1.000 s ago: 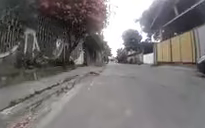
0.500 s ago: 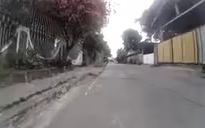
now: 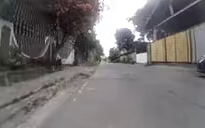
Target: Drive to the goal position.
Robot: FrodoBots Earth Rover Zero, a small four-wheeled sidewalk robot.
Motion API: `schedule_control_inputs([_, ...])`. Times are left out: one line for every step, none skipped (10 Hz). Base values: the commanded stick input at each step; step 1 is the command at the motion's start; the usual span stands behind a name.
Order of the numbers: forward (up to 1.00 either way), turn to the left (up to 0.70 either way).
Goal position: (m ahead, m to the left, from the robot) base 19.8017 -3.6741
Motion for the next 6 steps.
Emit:
schedule_control_inputs([0.70,0.00])
schedule_control_inputs([0.70,0.00])
schedule_control_inputs([0.70,0.00])
schedule_control_inputs([0.70,0.00])
schedule_control_inputs([0.70,0.00])
schedule_control_inputs([0.70,0.00])
